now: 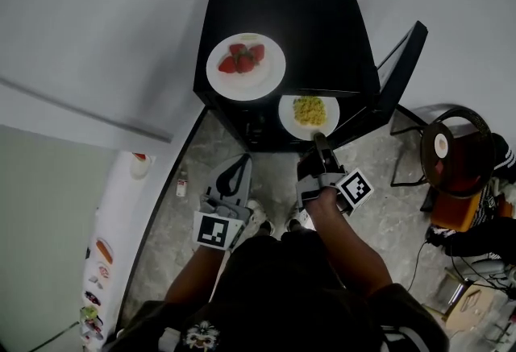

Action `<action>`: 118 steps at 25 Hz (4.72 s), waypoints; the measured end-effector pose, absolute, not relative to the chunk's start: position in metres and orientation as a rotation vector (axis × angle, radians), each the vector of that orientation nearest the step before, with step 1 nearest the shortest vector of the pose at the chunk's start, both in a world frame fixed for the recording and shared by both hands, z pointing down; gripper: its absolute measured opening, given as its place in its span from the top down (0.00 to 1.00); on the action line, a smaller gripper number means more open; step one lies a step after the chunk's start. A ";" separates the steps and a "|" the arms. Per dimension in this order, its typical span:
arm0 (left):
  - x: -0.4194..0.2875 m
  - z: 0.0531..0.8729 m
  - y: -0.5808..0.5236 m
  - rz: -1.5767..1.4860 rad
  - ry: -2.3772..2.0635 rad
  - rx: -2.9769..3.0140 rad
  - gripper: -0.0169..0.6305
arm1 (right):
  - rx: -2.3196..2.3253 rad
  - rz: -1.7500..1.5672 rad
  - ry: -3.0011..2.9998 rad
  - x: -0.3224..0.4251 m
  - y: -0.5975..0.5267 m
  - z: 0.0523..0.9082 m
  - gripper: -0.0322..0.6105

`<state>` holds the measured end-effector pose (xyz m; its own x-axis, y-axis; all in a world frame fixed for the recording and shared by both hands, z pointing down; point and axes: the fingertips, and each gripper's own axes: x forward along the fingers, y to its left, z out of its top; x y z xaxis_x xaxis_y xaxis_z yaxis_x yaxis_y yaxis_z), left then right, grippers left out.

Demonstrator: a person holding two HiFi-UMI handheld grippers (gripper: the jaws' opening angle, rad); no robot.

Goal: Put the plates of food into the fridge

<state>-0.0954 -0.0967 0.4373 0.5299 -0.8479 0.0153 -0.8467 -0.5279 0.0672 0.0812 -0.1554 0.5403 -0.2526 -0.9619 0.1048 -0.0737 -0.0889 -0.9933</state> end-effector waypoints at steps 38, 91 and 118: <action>-0.106 0.467 -0.117 0.061 -1.588 2.571 0.94 | -1.356 -1.379 1.223 0.102 -0.244 0.579 0.90; -0.069 0.413 -0.119 -0.030 -1.559 2.670 0.94 | -1.613 0.244 2.468 0.047 -0.113 0.352 0.91; -0.121 0.385 -0.180 -0.769 -1.171 1.744 0.75 | -1.542 0.199 2.498 0.037 -0.114 0.349 0.91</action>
